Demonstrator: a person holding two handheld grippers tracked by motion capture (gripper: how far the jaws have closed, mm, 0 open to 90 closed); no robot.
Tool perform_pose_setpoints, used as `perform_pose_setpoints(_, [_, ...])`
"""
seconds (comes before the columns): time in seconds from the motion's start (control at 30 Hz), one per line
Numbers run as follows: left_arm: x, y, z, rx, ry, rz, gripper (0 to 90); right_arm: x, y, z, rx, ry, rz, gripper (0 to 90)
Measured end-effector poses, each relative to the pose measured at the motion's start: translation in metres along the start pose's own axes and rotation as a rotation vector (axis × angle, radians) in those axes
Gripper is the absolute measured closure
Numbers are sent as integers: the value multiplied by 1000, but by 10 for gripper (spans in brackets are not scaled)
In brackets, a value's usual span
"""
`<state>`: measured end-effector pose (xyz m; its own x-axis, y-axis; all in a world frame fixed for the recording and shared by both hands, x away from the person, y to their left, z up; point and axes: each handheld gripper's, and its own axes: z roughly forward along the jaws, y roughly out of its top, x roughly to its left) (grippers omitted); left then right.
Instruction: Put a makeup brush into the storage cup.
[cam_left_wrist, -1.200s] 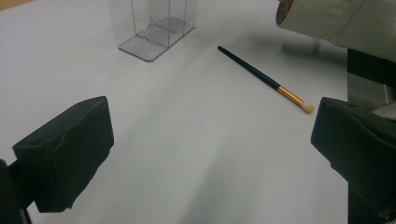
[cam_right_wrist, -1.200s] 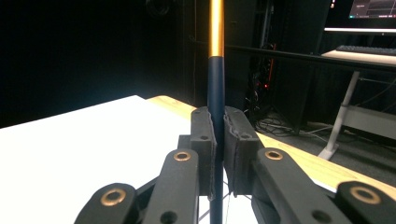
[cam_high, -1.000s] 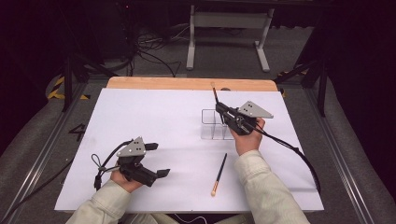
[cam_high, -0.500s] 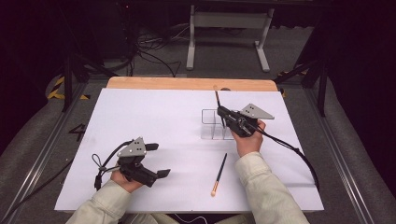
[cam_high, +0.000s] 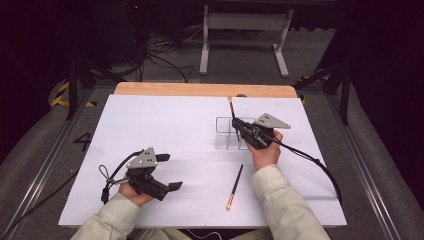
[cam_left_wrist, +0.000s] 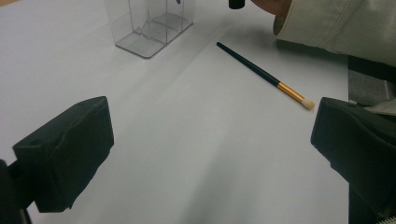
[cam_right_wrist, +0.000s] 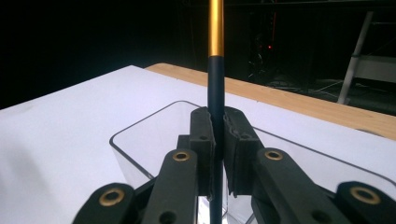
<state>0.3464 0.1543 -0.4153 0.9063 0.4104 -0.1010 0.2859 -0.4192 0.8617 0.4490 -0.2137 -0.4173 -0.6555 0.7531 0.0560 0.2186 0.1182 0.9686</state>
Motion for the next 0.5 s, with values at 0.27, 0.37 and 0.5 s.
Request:
perform_pose_setpoints(0.27, [0, 0, 1, 1, -5, -1, 0, 0, 1, -1, 14, 2, 8, 829])
perform_pose_setpoints(0.37, [0, 0, 1, 1, -5, 0, 0, 0, 2, -3, 24, 4, 12, 807])
perform_pose_setpoints(0.5, [0, 0, 1, 2, -7, -3, 0, 0, 4, -6, 25, 12, 22, 702])
